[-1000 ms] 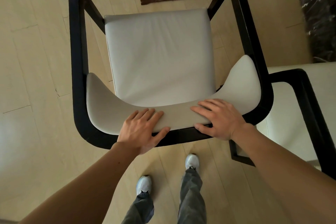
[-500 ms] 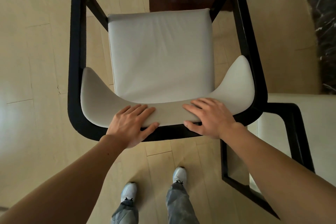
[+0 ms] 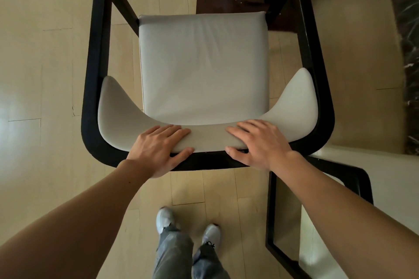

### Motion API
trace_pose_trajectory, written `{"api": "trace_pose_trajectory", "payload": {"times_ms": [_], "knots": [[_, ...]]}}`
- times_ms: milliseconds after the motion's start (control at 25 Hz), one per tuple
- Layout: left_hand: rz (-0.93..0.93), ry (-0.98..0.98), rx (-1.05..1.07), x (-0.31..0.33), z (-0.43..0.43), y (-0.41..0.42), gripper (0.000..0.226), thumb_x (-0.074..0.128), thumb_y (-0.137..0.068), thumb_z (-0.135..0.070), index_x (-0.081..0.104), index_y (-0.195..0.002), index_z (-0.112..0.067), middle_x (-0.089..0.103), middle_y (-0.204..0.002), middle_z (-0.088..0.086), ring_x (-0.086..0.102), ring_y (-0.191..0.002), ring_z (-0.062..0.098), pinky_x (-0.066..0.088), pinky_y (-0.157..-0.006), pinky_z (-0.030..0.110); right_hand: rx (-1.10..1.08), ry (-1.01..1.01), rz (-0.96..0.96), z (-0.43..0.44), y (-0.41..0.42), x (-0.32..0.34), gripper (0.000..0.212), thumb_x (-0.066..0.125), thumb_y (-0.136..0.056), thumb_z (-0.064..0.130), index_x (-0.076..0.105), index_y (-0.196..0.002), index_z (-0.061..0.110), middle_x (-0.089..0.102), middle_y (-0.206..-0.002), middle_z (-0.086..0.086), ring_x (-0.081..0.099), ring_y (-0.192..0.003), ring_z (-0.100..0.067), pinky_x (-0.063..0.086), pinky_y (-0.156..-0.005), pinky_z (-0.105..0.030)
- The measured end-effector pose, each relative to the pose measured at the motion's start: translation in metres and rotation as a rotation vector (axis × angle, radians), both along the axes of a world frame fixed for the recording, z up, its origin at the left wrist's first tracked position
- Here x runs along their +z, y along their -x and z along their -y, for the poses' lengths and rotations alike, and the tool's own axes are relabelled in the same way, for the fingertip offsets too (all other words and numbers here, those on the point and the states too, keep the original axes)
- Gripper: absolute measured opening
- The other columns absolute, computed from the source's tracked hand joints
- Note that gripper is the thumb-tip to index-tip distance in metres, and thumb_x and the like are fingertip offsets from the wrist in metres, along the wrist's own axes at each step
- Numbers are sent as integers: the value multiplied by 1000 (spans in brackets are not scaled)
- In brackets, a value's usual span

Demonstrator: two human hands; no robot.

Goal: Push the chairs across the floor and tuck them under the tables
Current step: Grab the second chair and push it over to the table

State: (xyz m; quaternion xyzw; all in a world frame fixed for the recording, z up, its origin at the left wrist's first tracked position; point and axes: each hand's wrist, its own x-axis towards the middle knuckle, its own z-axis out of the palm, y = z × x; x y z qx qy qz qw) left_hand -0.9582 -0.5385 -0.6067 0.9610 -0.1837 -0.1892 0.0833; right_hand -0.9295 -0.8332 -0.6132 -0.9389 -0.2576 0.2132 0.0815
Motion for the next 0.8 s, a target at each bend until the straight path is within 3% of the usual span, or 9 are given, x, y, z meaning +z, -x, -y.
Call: {"api": "trace_pose_trajectory", "payload": {"times_ms": [800], "knots": [[58, 43, 48, -3, 11, -101, 64, 25, -96, -67, 58, -131, -25, 67, -126, -3, 61, -119, 21, 46, -101, 38, 34, 34, -2, 10, -115, 3, 71, 22, -90, 72, 53, -137, 29, 59, -134, 0, 51, -125, -21, 39, -102, -41]]}}
